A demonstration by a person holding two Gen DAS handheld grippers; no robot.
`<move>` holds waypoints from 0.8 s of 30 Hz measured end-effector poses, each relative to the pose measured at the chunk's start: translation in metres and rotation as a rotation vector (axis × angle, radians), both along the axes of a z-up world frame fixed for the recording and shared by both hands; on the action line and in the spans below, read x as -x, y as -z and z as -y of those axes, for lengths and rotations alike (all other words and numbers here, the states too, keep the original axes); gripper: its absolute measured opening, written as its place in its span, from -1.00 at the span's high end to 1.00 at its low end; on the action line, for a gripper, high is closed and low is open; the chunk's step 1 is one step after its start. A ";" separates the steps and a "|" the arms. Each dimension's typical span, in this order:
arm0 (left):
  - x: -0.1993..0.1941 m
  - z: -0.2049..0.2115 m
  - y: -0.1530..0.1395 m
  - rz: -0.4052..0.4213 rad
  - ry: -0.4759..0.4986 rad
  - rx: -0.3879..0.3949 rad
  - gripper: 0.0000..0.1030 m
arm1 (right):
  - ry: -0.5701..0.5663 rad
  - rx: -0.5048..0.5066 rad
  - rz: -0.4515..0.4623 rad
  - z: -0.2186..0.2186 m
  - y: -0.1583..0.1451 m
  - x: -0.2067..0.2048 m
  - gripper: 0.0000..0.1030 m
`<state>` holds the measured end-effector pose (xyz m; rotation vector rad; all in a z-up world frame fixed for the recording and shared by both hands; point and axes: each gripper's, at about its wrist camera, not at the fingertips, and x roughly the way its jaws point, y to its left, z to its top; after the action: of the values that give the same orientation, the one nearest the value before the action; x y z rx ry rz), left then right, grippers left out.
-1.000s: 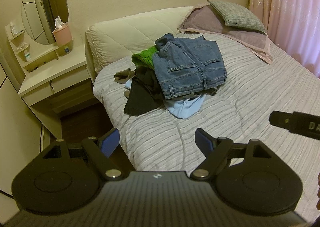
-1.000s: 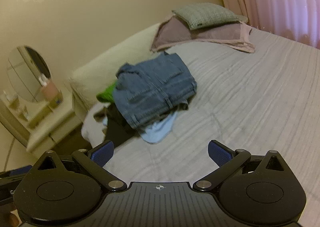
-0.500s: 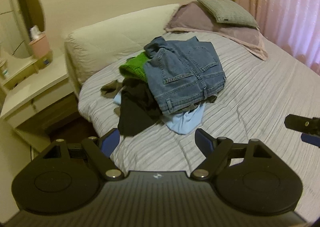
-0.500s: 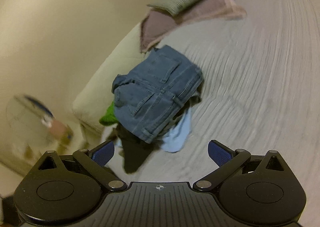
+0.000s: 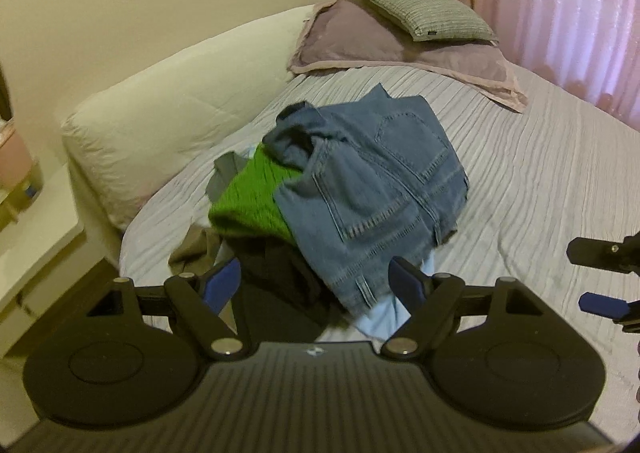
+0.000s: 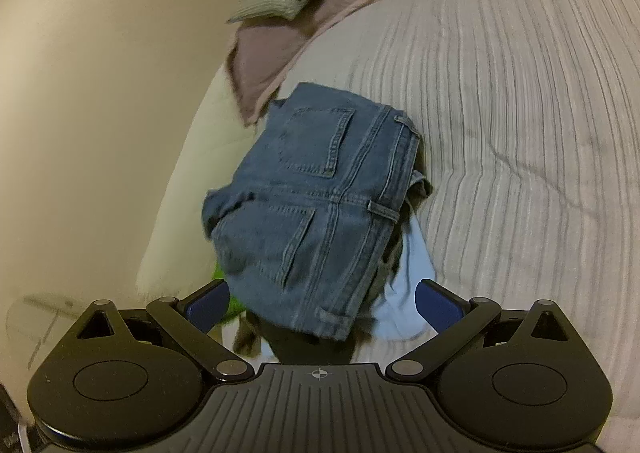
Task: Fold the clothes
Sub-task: 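Reach both grippers to the blue jeans on top of the pile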
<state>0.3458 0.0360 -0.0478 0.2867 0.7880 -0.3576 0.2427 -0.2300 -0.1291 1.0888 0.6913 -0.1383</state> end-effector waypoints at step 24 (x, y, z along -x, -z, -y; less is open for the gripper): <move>-0.197 0.024 0.046 -0.060 0.202 -0.015 -0.28 | 0.431 -0.385 -0.030 0.021 0.133 -0.109 -0.60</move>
<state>0.5431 0.0119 -0.0935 0.3729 0.8233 -0.5527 0.3513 -0.2514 -0.2618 1.6012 0.5111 -0.4030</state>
